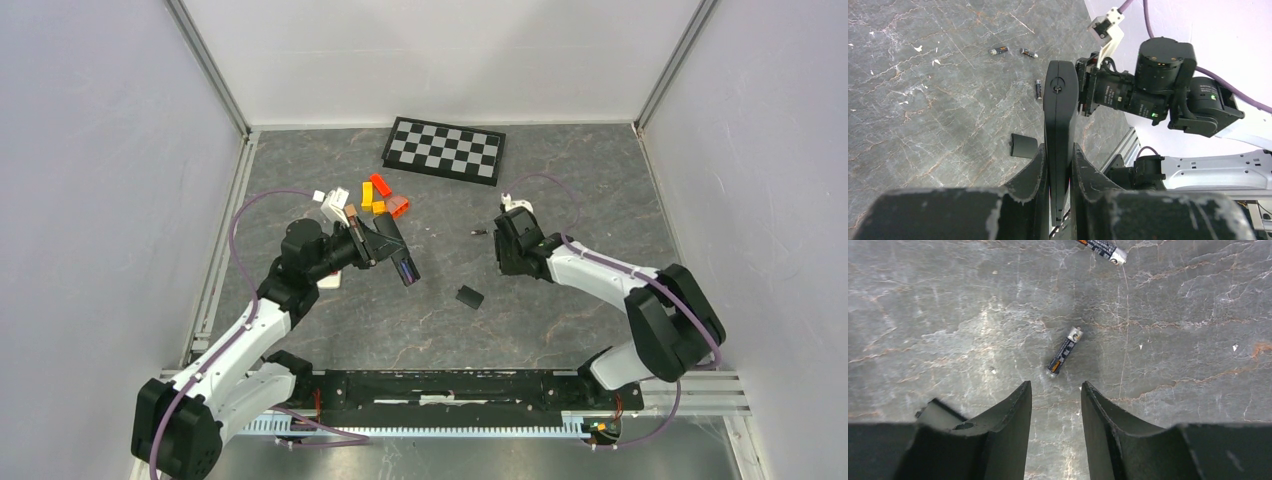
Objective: Load the batteries into the remote control
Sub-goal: Pick up the battery from the center of the board.
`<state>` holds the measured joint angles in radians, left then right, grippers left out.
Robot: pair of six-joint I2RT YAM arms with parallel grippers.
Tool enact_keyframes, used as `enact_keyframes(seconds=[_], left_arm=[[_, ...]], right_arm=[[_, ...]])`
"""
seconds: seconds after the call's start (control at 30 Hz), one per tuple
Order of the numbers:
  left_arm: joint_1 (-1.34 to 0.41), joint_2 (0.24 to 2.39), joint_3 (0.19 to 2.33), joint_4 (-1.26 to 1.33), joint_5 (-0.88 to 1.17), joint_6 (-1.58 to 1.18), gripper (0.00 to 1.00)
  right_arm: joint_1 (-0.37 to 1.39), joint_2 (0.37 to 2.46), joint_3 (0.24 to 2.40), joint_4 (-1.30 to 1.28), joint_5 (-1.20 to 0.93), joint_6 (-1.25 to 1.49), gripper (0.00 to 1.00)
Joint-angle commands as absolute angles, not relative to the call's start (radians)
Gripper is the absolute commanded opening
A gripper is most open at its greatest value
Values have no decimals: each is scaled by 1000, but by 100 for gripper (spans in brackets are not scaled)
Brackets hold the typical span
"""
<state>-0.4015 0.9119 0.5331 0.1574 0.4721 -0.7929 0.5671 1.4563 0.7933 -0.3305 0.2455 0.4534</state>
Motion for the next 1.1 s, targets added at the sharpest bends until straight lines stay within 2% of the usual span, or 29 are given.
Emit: enact_keyframes(seconds=[0.0, 0.3, 0.43, 0.6, 0.7, 0.8, 0.97, 1.07], left_arm=[[-405, 891, 531, 183, 468, -750, 2], [-404, 890, 532, 198, 491, -748, 2], [-405, 883, 532, 198, 491, -749, 2], [-405, 871, 534, 195, 493, -747, 2], [-405, 870, 533, 189, 490, -746, 2], [-405, 873, 536, 184, 491, -747, 2], [-405, 884, 552, 167, 492, -757, 2], [-404, 900, 574, 167, 507, -765, 2]], right_arm=[[566, 1499, 812, -291, 308, 483, 45], [564, 1501, 813, -261, 308, 443, 46], [555, 1456, 807, -233, 305, 352, 52], [516, 1382, 813, -206, 243, 46, 57], [510, 1342, 803, -213, 98, -257, 60], [511, 1342, 845, -370, -85, -517, 64], [507, 1482, 1003, -586, -112, -677, 63], [505, 1583, 1051, -636, -36, -701, 61]])
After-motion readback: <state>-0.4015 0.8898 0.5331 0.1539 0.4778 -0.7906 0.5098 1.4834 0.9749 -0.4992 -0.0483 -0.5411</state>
